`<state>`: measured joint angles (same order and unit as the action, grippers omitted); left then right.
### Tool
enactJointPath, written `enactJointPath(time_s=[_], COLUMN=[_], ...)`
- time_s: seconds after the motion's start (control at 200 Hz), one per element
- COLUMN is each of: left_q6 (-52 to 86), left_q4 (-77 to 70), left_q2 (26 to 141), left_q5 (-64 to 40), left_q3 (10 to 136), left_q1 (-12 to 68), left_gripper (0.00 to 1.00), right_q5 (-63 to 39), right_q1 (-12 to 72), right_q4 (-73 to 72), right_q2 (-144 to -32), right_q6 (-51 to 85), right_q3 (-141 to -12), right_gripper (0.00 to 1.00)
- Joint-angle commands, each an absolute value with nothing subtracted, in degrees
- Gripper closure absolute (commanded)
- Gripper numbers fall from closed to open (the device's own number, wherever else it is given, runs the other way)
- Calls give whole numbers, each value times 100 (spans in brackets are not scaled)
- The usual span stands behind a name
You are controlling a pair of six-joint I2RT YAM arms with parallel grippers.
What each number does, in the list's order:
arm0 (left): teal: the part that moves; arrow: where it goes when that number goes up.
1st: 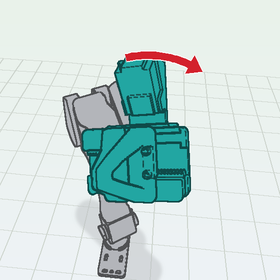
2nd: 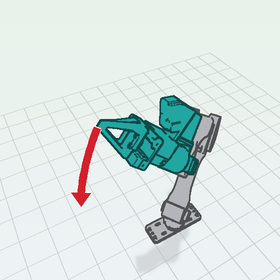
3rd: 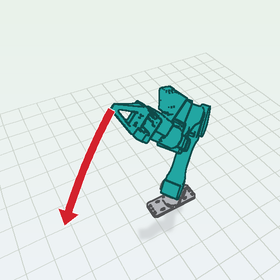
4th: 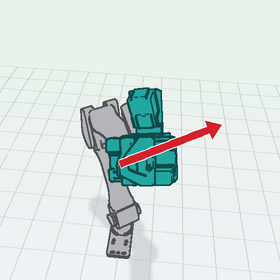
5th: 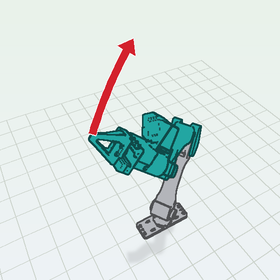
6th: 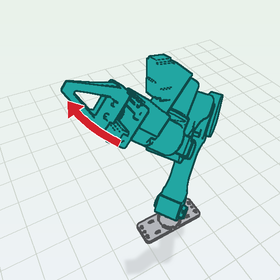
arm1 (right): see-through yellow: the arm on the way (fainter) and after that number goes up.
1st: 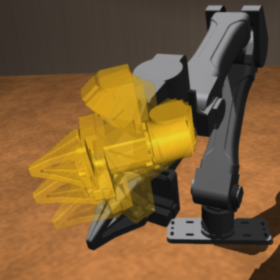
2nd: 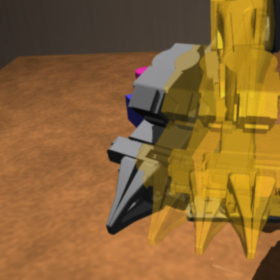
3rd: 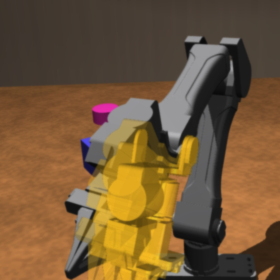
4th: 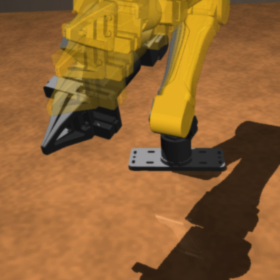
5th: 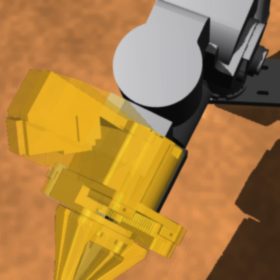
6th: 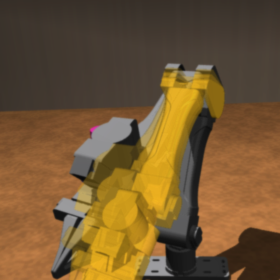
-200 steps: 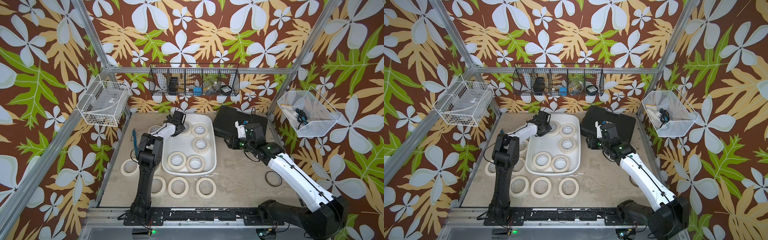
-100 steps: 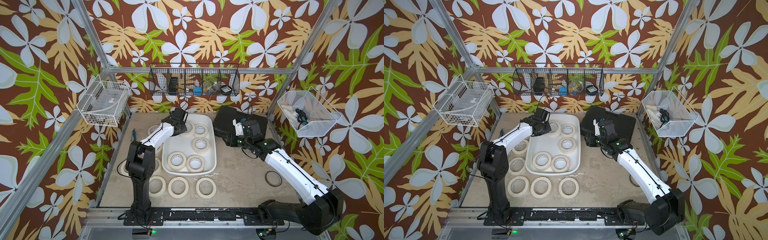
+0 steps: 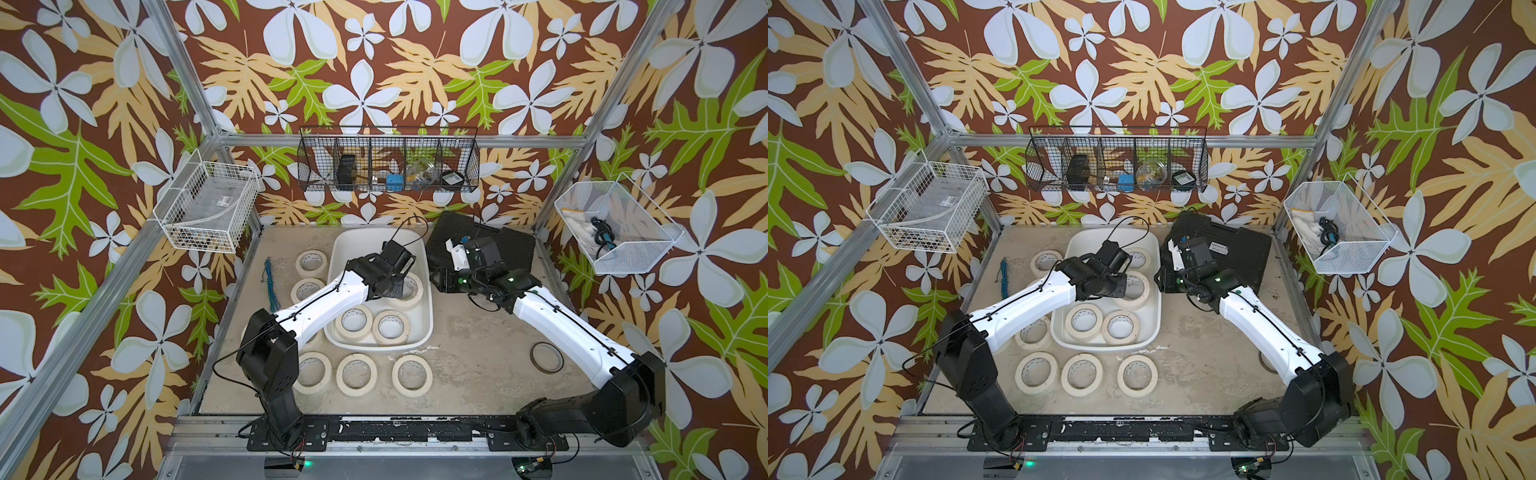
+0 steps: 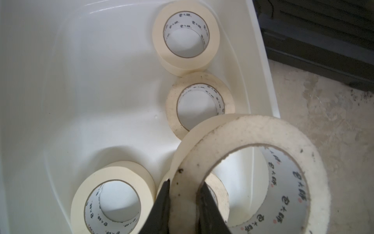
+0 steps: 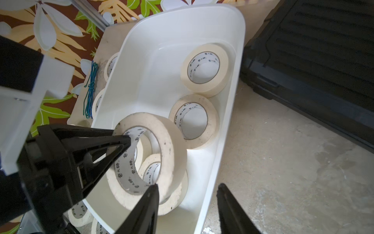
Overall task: Take out the art tape in the storage box
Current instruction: Pick up the art tape from the storage box.
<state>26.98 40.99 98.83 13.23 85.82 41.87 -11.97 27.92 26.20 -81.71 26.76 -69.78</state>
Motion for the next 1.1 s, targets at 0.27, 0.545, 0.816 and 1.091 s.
enactJointPath(time_s=[0.27,0.545,0.816,1.091], left_q6=[2611,2671,2654,2715], left_q4=[3639,3647,3709,3680], left_q2=[9598,9616,9650,9620], left_q5=[853,792,803,757], left_q3=[8420,8401,8383,8367], left_q1=[4632,4632,4632,4632], left_gripper=[96,96,96,96], right_q5=[-887,-645,-625,-485], right_q1=[3082,3198,3297,3347], right_q4=[2470,2458,2540,2689], right_q2=[-8437,-8489,-8420,-8303], right_q6=[2558,2558,2440,2267], right_q3=[-6814,-6662,-6662,-6590], right_gripper=[54,64,51,52])
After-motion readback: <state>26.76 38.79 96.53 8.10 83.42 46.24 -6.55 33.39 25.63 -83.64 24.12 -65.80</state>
